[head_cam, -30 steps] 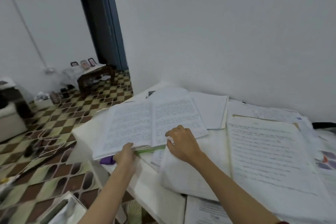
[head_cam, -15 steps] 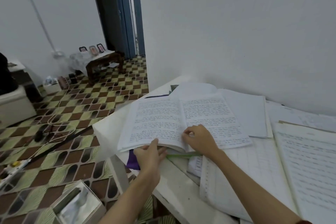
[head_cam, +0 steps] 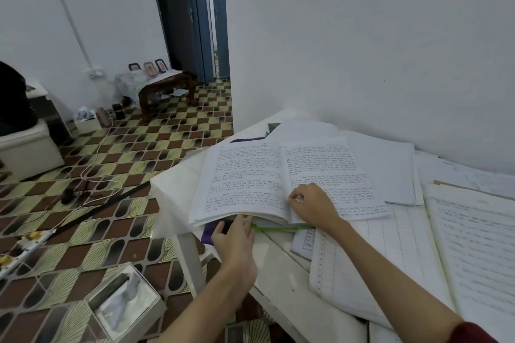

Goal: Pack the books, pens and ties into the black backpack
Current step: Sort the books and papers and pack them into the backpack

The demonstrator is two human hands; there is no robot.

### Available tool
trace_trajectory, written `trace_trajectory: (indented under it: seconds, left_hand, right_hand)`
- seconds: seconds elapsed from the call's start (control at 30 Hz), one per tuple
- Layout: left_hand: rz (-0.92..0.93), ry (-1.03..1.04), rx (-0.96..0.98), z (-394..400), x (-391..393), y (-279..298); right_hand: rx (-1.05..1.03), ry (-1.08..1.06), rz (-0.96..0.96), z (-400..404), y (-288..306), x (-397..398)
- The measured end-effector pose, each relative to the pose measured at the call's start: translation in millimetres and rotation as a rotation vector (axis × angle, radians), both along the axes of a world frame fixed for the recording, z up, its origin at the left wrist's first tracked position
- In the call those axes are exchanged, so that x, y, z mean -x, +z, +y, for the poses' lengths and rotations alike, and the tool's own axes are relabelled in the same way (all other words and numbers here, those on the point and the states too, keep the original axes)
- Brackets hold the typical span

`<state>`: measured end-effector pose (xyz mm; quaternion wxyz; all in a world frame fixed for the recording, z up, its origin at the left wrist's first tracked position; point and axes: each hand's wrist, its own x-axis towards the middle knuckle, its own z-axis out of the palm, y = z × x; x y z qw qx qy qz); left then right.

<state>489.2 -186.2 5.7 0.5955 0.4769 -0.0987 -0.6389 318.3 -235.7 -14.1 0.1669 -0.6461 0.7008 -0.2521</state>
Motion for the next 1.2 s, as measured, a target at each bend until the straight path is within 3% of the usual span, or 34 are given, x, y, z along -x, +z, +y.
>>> trace_trajectory:
  seconds: [0.2,0.33,0.4,0.53,0.63,0.73,0.83,0.9,1.0,1.07,1.1,1.2]
  left_hand:
    - [-0.077,-0.073,0.081,-15,-14,14]
    - [-0.380,-0.127,0.277,-25,-6,24]
    - [-0.605,-0.205,0.493,-28,1,32]
    - [-0.886,-0.497,0.773,-38,21,50]
    - [-1.084,-0.705,0.837,-44,40,55]
    - [-1.233,-0.864,0.802,-49,58,50]
    - [-1.377,-1.193,0.797,-50,67,34]
    - [-1.424,-1.282,0.764,-51,69,21]
    - [-1.406,-1.082,0.646,-66,66,3]
    - [-1.428,-0.928,0.506,-77,62,-5]
    - [-1.367,-0.861,0.439,-81,60,-5]
    - [-0.940,-0.726,0.211,-95,64,-3]
  right_hand:
    - [0.009,0.025,0.011,6,6,-2]
    - [-0.065,0.030,-0.049,9,11,-2]
    - [-0.089,0.002,-0.196,11,17,2]
    - [-0.117,-0.141,-0.696,18,39,13]
    - [-0.112,-0.160,-1.086,23,57,32]
    - [-0.077,-0.229,-1.250,29,67,56]
    - [-0.113,-0.327,-1.188,37,65,78]
    - [-0.151,-0.438,-1.143,43,56,88]
    - [-0.101,-0.617,-1.037,47,43,100]
    - [-0.102,-0.653,-0.866,48,45,100]
    - [-0.100,-0.655,-0.743,48,46,99]
    - [-0.134,-0.621,-0.362,45,52,98]
